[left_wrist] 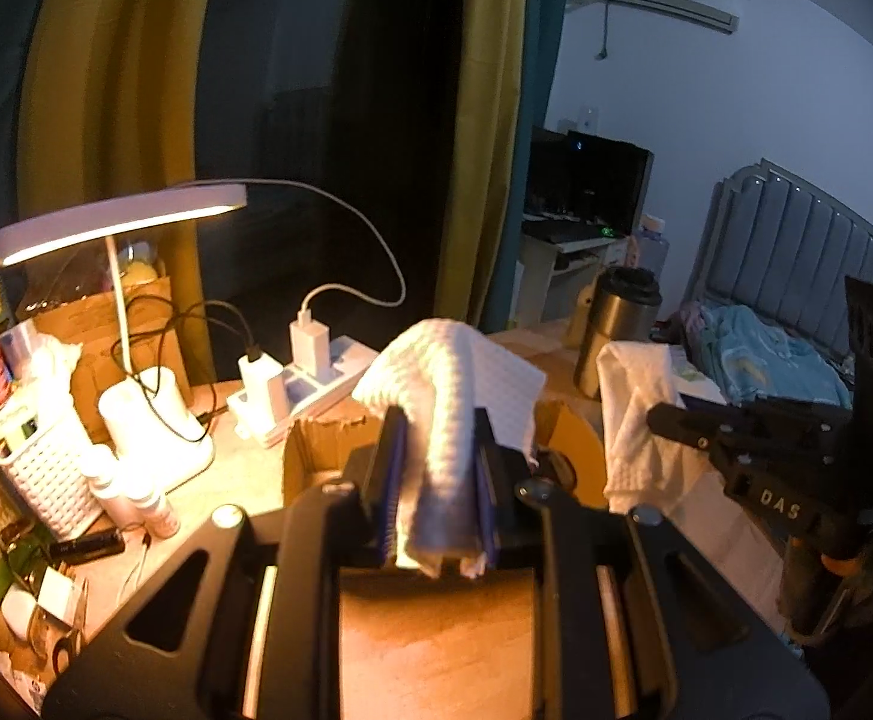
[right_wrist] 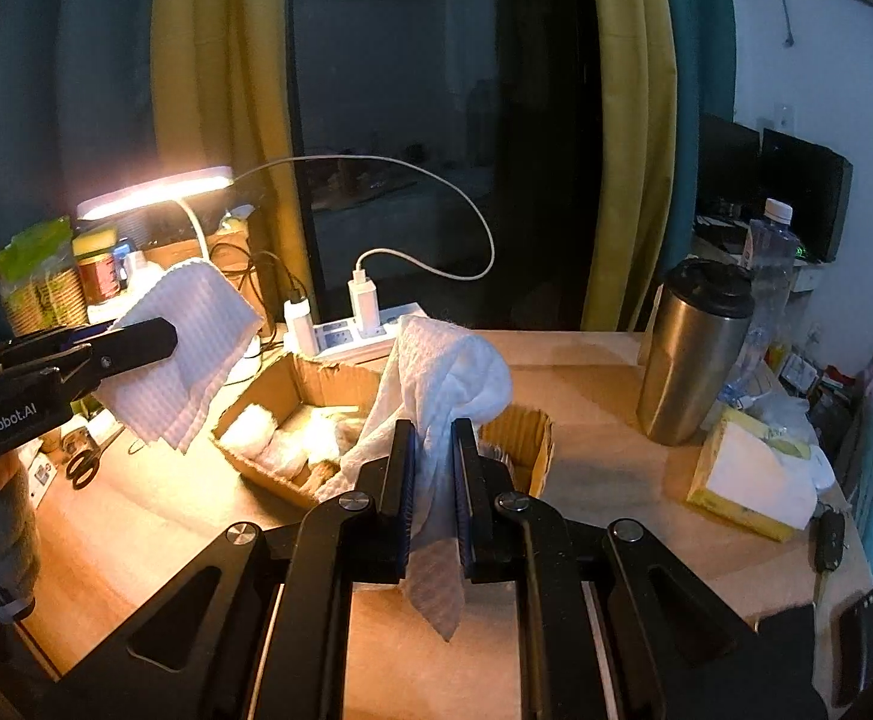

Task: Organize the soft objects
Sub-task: 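Carry both white paper towels over the cardboard box with both grippers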

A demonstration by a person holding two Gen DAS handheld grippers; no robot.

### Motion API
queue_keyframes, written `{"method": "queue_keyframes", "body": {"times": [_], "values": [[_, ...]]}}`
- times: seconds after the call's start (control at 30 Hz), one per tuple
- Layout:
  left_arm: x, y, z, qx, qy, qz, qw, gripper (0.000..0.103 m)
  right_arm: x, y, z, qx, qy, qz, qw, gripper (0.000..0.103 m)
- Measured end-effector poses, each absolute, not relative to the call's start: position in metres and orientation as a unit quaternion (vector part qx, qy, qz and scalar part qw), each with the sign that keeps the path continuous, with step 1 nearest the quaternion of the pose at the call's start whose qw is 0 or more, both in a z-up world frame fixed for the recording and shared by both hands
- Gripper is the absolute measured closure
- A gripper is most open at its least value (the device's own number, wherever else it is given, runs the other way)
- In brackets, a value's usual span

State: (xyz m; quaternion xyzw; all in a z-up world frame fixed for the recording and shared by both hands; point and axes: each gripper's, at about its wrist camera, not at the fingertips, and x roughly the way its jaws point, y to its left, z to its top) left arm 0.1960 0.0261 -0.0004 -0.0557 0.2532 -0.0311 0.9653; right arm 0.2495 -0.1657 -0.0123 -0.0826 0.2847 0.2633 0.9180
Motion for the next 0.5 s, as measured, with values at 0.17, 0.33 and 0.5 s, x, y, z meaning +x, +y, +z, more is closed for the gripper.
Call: {"method": "queue_keyframes", "body": {"times": [0.17, 0.33, 0.5], "values": [[0.218, 0.026, -0.001, -0.058, 0.255, -0.031, 0.965, 0.082, 0.267, -0.166, -0.013, -0.081, 0.283, 0.264, 0.919, 0.09], [0.235, 0.023, -0.008, -0.063, 0.261, -0.035, 0.963, 0.082, 0.278, -0.165, -0.014, -0.08, 0.285, 0.264, 0.918, 0.09], [0.255, 0.019, -0.021, -0.067, 0.271, -0.038, 0.96, 0.082, 0.294, -0.163, -0.023, -0.075, 0.292, 0.266, 0.915, 0.09]]}}
